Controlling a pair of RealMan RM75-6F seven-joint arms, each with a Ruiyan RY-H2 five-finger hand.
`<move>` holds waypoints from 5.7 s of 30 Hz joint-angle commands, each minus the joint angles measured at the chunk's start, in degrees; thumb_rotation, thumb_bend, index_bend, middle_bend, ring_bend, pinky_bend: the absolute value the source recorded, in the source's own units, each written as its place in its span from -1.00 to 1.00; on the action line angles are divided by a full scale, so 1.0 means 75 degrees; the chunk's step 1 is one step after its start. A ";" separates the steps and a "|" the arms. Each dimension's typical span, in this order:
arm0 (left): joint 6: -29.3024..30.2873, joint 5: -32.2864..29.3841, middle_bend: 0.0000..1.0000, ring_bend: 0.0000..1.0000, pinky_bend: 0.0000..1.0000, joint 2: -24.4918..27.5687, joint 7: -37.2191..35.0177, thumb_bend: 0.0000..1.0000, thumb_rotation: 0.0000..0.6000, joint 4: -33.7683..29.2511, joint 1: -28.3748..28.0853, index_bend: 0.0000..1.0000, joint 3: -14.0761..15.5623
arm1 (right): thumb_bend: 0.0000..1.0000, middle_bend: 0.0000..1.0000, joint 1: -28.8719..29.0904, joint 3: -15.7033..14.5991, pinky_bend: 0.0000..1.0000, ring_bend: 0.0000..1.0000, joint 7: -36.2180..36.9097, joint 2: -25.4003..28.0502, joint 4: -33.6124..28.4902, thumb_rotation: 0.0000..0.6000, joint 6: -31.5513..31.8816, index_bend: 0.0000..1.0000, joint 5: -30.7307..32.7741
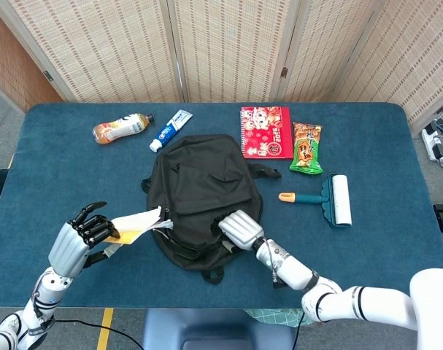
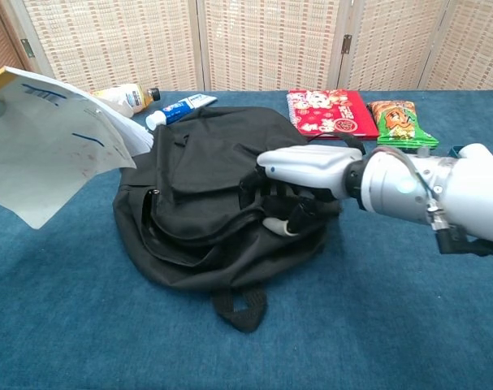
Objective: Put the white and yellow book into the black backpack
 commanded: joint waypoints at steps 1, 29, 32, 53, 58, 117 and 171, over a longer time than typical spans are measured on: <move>0.0036 0.0026 0.37 0.14 -0.39 0.0000 -0.0021 0.13 1.00 0.0022 0.0004 0.37 0.0000 | 0.31 -0.06 0.0158 0.0101 -0.20 -0.18 -0.0069 -0.0128 0.0111 1.00 0.0078 0.17 0.0211; 0.0446 0.1461 0.40 0.16 -0.36 -0.0505 0.0177 0.12 1.00 -0.0439 -0.1323 0.38 -0.0275 | 0.34 0.00 0.1918 0.1990 -0.12 -0.08 0.0720 -0.1023 0.1050 1.00 0.0560 0.27 0.3617; 0.0319 0.1614 0.40 0.16 -0.36 -0.0671 0.0211 0.12 1.00 -0.0477 -0.1555 0.38 -0.0268 | 0.35 0.00 0.2102 0.2104 -0.12 -0.08 0.0706 -0.1068 0.1147 1.00 0.0641 0.27 0.3826; 0.0015 0.1369 0.40 0.17 -0.35 -0.2465 -0.0123 0.11 1.00 0.1940 -0.2132 0.38 -0.0037 | 0.34 -0.01 0.2174 0.2315 -0.12 -0.08 0.1929 -0.0760 0.0964 1.00 0.0355 0.25 0.3557; 0.0107 0.1421 0.41 0.17 -0.34 -0.2877 -0.0020 0.12 1.00 0.2618 -0.2114 0.38 0.0230 | 0.34 -0.01 0.2244 0.2286 -0.12 -0.07 0.2025 -0.0748 0.0967 1.00 0.0372 0.25 0.3562; -0.1930 -0.0097 0.44 0.19 -0.23 -0.4056 0.3269 0.28 1.00 0.2981 -0.2157 0.40 0.0686 | 0.34 -0.02 0.2265 0.2016 -0.13 -0.06 0.2446 -0.0564 0.0470 1.00 0.0748 0.21 0.3503; -0.4484 -0.1431 0.43 0.19 -0.18 -0.4268 0.3504 0.18 1.00 0.3750 -0.3374 0.35 -0.0491 | 0.34 -0.03 0.2008 0.2095 -0.12 -0.06 0.3004 -0.0392 -0.0119 1.00 0.0921 0.18 0.2986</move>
